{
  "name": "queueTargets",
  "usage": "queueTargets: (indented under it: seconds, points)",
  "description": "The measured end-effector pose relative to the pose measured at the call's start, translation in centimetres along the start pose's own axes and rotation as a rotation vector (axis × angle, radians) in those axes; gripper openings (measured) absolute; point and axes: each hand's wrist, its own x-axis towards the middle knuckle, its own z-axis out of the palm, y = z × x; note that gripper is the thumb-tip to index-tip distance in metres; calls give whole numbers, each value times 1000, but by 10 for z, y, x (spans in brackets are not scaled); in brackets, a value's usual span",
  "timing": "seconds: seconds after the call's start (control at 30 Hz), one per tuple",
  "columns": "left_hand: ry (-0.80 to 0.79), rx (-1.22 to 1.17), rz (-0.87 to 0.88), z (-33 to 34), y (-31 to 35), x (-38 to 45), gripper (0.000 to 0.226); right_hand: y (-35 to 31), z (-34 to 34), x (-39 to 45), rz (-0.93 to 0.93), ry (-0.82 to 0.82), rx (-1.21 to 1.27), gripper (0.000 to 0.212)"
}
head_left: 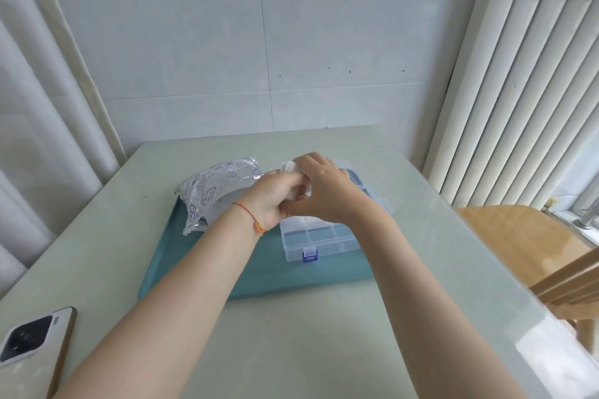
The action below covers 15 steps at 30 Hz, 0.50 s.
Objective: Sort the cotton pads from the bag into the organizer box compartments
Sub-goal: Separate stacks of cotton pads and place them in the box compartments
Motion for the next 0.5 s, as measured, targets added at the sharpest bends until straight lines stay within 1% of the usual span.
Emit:
queueTargets:
  seconds: [0.07, 0.13, 0.17, 0.23, 0.27, 0.3, 0.37, 0.4, 0.47, 0.5]
  points:
    - [25, -30, 51, 3, 0, 4, 21, 2, -7, -2, 18, -26, 55, 66]
    - [41, 12, 62, 4, 0, 5, 22, 8, -16, -5, 99, -80, 263, 66]
    - [26, 43, 64, 4, 0, 4, 20, 13, -22, -6, 143, -121, 407, 59]
    - [-58, 103, 83, 5, 1, 3, 14, 25, -29, -8, 203, -178, 680, 38]
    - [-104, 132, 91, 6, 0, 3, 17, 30, -30, -7, 220, -184, 756, 31]
    - [-143, 157, 94, 8, 0, 4, 22, 33, -30, -6, 234, -178, 775, 27]
    - [-201, 203, 97, 12, -1, 8, 35, 37, -29, -5, 258, -143, 735, 20]
    - [-230, 217, 96, 14, -2, 11, 38, 38, -28, -4, 264, -123, 741, 16]
    - [-276, 235, 100, 18, -3, 14, 30, 40, -29, -1, 270, -76, 822, 8]
    - [-273, 247, 98, 19, -3, 14, 26, 41, -30, 1, 276, -53, 859, 6]
